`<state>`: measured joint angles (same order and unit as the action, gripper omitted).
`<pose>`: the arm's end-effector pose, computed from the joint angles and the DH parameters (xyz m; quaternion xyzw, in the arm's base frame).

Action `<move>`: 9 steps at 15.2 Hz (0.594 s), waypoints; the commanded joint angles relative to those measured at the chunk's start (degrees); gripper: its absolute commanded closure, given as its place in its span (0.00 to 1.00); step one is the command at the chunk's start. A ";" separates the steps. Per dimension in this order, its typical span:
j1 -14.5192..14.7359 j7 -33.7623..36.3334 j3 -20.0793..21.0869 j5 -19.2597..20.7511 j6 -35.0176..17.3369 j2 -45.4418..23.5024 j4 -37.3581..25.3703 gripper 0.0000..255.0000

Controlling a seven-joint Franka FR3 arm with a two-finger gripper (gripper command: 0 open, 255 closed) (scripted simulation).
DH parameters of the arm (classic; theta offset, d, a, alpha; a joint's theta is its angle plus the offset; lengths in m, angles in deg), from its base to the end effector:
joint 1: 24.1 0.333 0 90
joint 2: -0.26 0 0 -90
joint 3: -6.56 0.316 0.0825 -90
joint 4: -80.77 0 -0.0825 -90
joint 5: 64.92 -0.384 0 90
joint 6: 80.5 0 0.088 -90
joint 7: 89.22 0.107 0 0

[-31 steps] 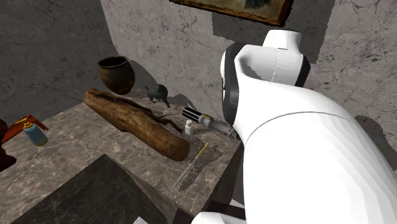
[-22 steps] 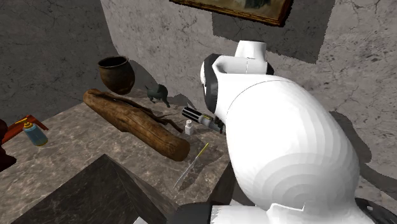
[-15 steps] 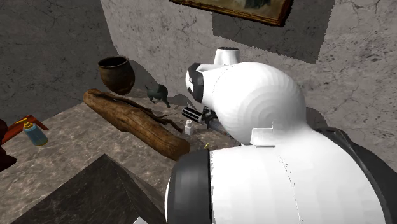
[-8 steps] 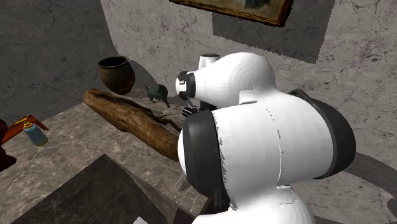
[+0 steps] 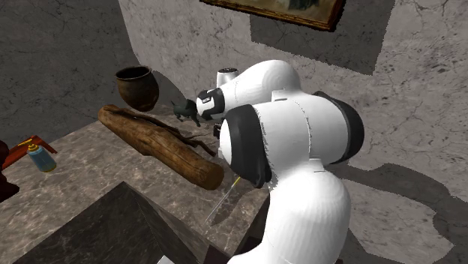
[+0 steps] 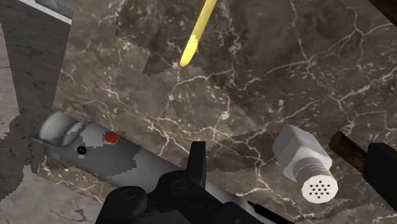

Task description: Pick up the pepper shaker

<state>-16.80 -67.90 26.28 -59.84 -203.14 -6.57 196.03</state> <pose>0.5178 0.2553 0.4006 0.9972 0.0720 0.0151 0.0124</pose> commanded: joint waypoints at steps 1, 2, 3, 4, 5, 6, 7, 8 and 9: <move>1.18 2.61 0.26 2.69 -0.68 -4.84 -4.08 0.00; 1.90 3.75 0.23 3.92 -0.76 -7.07 -6.18 0.00; 2.68 4.83 0.13 5.11 -0.75 -9.30 -8.36 0.00; 3.50 5.84 -0.01 6.26 -0.66 -11.55 -10.65 0.00; 4.35 6.78 -0.20 7.37 -0.48 -13.80 -13.03 0.00; 5.18 7.57 -0.40 8.35 -0.25 -15.89 -15.32 0.00; 5.27 7.70 -0.54 8.50 -0.88 -16.23 -15.01 0.00; 5.33 7.85 -0.64 8.68 -1.49 -16.57 -14.71 0.00; 5.38 8.00 -0.74 8.87 -2.11 -16.93 -14.43 0.00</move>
<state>-11.60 -60.17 25.66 -51.28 -204.77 -22.90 181.74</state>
